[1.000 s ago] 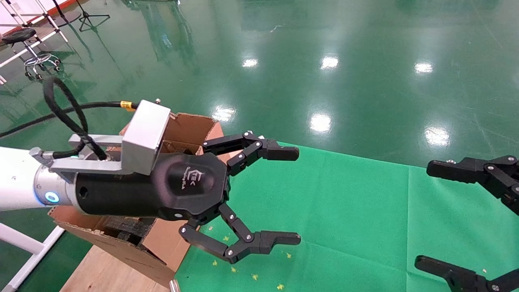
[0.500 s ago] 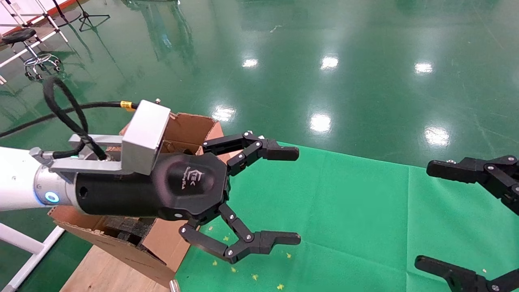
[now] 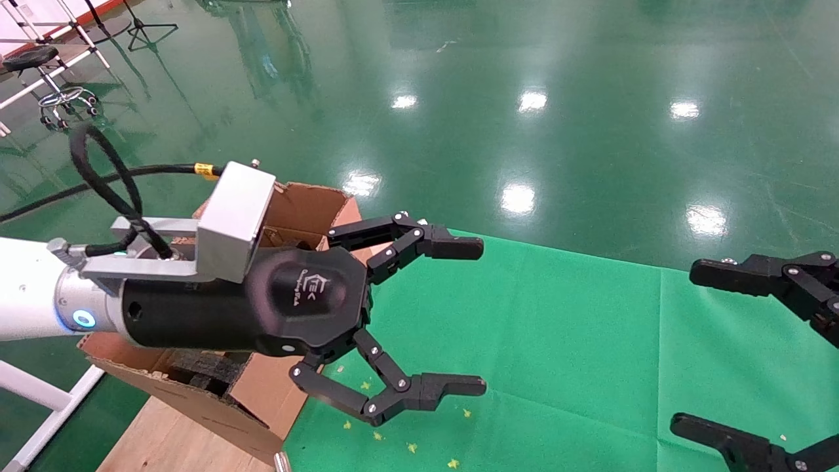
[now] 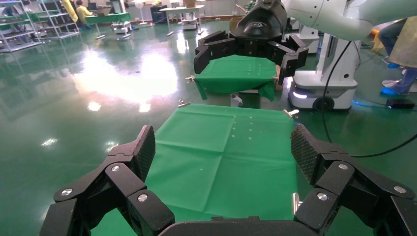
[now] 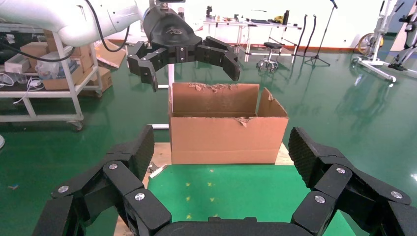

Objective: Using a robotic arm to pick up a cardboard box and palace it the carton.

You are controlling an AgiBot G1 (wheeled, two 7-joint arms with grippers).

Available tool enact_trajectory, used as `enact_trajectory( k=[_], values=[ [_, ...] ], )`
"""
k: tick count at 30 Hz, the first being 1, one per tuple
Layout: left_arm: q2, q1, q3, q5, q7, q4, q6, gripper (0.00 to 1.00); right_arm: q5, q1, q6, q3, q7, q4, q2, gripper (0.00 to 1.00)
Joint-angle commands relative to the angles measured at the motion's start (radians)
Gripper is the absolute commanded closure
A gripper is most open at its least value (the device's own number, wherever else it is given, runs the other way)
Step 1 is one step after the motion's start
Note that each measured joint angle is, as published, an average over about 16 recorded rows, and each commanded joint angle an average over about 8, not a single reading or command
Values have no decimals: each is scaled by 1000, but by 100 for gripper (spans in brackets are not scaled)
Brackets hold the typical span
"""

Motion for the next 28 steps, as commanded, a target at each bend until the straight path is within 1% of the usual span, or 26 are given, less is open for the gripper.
enact_trajectory(
  k=[1,28],
  values=[
    [0,0,0,0,0,0,0,0,0,0,0,0,0,0,0,0],
    [0,0,0,0,0,0,0,0,0,0,0,0,0,0,0,0]
  ],
)
